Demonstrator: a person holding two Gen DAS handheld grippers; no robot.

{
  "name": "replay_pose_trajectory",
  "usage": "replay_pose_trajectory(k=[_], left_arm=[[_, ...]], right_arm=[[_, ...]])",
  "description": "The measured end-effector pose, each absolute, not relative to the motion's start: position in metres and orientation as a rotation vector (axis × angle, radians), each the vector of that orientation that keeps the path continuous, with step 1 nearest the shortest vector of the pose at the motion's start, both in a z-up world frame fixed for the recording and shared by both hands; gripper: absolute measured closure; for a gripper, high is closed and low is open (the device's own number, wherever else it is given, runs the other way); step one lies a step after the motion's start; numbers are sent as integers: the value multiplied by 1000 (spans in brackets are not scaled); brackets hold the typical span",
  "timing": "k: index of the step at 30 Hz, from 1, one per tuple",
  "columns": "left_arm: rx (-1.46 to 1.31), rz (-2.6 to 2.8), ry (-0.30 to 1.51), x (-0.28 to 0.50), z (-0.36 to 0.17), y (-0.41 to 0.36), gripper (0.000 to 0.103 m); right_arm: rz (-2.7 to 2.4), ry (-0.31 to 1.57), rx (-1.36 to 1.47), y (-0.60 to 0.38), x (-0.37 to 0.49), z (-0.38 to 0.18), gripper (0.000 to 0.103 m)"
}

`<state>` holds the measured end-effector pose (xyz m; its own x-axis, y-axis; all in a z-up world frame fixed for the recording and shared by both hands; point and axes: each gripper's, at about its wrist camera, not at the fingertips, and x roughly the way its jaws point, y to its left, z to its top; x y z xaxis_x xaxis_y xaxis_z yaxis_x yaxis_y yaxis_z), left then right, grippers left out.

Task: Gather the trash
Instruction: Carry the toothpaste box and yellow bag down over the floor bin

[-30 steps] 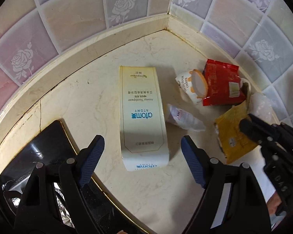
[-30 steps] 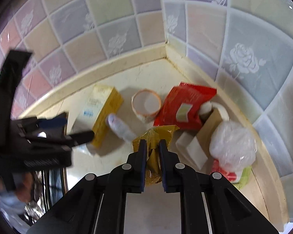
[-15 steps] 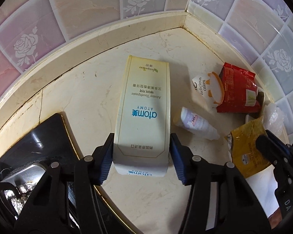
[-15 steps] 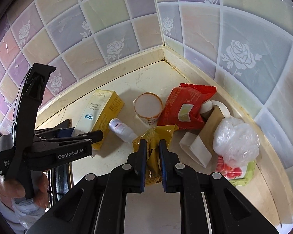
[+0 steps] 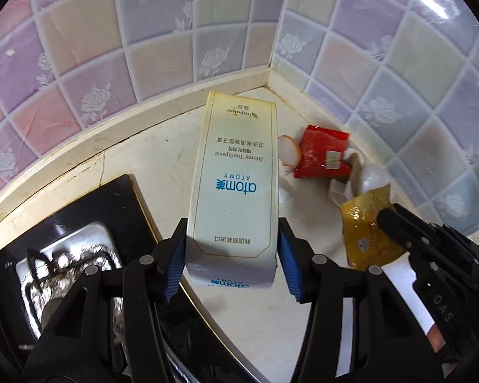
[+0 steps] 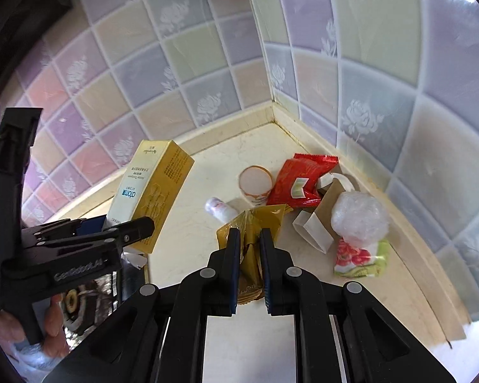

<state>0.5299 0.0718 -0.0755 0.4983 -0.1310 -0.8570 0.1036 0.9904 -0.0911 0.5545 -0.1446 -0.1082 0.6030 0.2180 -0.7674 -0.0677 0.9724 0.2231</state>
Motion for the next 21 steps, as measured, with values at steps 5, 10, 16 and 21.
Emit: replay_pose_trajectory(k=[5,10,16,21], left_arm=[[-53,-139,989,470,-35,70,54],[-69,-128,936,404,-2,60,54],[-79,-104,884,319,26,46,54],[-79,-68,853,243,38,27,54]], right_arm=[[211,864,158,-143,513,-72,91],[267,809,135,-143,460,-30,92],[340,755,100,-150,380,6,92],[388,735,80,-162,306,20,92]])
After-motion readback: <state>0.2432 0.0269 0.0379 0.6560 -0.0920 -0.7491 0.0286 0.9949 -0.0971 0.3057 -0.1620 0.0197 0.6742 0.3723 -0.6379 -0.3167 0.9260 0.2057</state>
